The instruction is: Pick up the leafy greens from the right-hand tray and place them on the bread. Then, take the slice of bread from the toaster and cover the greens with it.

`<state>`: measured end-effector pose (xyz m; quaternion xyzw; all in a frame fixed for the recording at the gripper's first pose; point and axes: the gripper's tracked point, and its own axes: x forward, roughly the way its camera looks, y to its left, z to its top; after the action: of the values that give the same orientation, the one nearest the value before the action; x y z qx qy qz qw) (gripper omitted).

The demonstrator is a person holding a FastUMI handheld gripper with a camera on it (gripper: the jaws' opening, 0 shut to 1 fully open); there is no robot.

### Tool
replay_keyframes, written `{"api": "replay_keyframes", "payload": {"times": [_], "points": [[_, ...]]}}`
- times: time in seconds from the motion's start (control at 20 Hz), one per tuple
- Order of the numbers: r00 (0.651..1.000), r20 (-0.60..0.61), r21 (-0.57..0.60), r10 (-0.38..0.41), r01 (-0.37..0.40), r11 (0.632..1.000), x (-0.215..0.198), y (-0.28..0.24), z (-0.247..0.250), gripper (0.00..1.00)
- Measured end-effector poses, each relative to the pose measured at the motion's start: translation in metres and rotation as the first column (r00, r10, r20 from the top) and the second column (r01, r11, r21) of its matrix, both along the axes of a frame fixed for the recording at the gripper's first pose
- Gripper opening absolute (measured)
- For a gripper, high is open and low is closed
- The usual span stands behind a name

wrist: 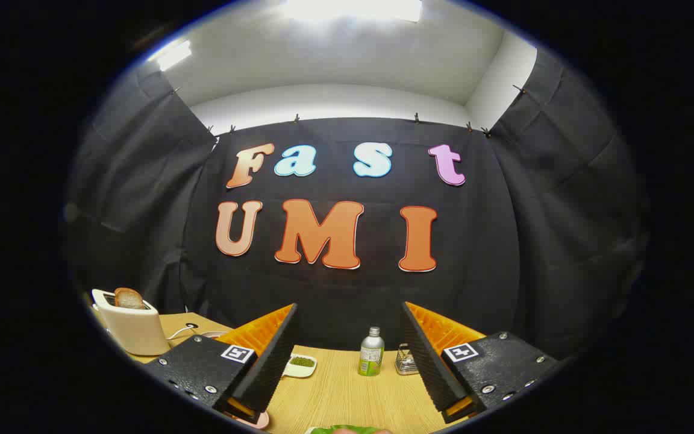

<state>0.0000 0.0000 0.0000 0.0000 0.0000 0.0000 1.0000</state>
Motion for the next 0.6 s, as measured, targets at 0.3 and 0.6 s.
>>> {"api": "replay_keyframes", "payload": {"times": [0.3, 0.6], "points": [[1.0, -0.016, 0.022, -0.001, 0.002, 1.0, 0.0004, -0.0006, -0.0022, 0.98], [1.0, -0.027, 0.027, -0.009, 0.01, 1.0, 0.0013, -0.0024, -0.0029, 0.98]]}}
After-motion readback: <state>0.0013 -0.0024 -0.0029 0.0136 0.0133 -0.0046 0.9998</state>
